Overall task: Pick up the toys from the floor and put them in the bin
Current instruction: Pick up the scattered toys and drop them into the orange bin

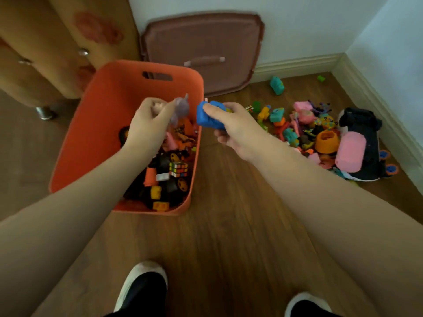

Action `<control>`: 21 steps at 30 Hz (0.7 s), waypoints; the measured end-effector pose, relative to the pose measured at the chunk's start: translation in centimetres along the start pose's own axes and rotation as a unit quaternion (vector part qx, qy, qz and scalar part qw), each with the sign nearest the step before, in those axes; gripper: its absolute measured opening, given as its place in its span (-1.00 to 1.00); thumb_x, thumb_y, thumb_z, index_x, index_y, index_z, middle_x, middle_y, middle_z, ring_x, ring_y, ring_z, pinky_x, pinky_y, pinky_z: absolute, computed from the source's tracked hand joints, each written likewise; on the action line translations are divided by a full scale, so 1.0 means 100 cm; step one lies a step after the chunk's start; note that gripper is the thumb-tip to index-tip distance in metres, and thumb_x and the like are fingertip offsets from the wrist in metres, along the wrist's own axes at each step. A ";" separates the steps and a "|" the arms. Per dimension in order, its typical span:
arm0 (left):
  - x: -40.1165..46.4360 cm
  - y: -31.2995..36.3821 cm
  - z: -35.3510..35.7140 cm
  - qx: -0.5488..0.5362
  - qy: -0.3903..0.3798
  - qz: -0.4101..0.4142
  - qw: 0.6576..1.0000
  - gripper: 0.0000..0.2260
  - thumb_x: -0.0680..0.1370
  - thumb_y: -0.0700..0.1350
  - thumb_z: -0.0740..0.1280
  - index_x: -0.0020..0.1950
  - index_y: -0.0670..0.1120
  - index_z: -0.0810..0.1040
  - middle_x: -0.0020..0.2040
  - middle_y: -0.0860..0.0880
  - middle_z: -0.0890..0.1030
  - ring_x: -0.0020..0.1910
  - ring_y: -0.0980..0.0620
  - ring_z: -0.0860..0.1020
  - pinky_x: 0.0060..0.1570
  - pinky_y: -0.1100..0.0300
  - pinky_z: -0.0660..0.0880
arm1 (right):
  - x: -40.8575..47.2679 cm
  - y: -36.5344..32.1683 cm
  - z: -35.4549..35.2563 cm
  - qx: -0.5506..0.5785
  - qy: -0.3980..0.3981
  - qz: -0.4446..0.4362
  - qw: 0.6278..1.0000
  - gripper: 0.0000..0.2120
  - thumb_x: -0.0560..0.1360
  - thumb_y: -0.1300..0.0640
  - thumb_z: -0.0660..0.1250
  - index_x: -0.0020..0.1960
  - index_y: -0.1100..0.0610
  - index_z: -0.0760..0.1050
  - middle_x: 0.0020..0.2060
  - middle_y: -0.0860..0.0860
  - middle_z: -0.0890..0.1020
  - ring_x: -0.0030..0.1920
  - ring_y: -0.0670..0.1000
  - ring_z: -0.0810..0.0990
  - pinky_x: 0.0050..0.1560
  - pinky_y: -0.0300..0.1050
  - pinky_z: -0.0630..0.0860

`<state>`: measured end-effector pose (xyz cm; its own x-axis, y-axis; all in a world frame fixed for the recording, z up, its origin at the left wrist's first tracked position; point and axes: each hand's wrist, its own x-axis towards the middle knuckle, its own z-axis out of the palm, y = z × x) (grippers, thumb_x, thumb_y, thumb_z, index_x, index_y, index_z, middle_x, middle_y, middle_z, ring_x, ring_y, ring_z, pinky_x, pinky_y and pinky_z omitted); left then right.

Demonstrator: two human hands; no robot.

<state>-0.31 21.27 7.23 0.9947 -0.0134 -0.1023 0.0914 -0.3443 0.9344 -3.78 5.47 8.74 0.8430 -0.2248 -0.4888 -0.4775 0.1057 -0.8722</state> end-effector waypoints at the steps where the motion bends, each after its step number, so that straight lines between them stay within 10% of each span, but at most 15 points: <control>1: 0.000 -0.012 -0.006 0.032 0.004 -0.009 0.999 -0.80 0.53 0.11 0.26 0.00 0.00 0.47 -0.24 0.10 0.52 -0.30 0.19 0.47 -0.26 0.27 0.38 | 0.004 0.000 0.014 -0.003 -0.004 -0.005 1.000 -0.53 0.45 -0.04 0.39 0.24 0.17 0.37 -0.20 0.01 0.50 -0.39 -0.08 0.42 -0.45 -0.27 0.36; 8: -0.007 -0.042 0.000 0.178 -0.043 -0.002 0.983 -0.52 0.59 0.04 0.15 0.49 -0.03 0.19 0.49 -0.08 0.18 0.47 -0.09 0.12 0.43 -0.05 0.11 | 0.008 -0.002 0.025 0.025 -0.009 0.025 0.999 -0.73 0.56 -0.07 0.20 0.17 0.06 0.35 0.04 0.03 0.52 -0.23 0.01 0.59 -0.33 -0.20 0.50; 14: -0.039 -0.006 0.045 0.228 -0.186 0.287 0.912 -0.68 0.47 -0.04 0.17 0.13 -0.09 0.57 0.27 -0.09 0.46 0.31 -0.09 0.34 0.25 0.13 0.18 | 0.007 0.027 -0.072 -0.160 0.011 0.057 0.986 -0.81 0.57 0.05 0.23 0.14 0.09 0.46 0.01 0.02 0.54 -0.10 0.00 0.56 -0.11 -0.16 0.51; 21: -0.072 0.007 0.136 0.288 -0.489 0.241 0.787 -0.81 0.57 -0.13 0.20 0.10 -0.06 0.57 0.03 -0.03 0.61 -0.03 0.02 0.55 0.03 0.07 0.49 | -0.014 0.122 -0.216 -0.383 0.082 0.182 0.902 -0.71 0.55 0.26 0.15 0.18 0.39 0.47 -0.04 0.25 0.54 -0.08 0.21 0.50 -0.16 0.01 0.45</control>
<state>-8.02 8.32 3.99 0.3689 -0.8923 -0.2603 -0.6023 -0.4428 0.6642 -16.10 -13.81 -0.82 0.5771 -0.4579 -0.6762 -0.8000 -0.4836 -0.3552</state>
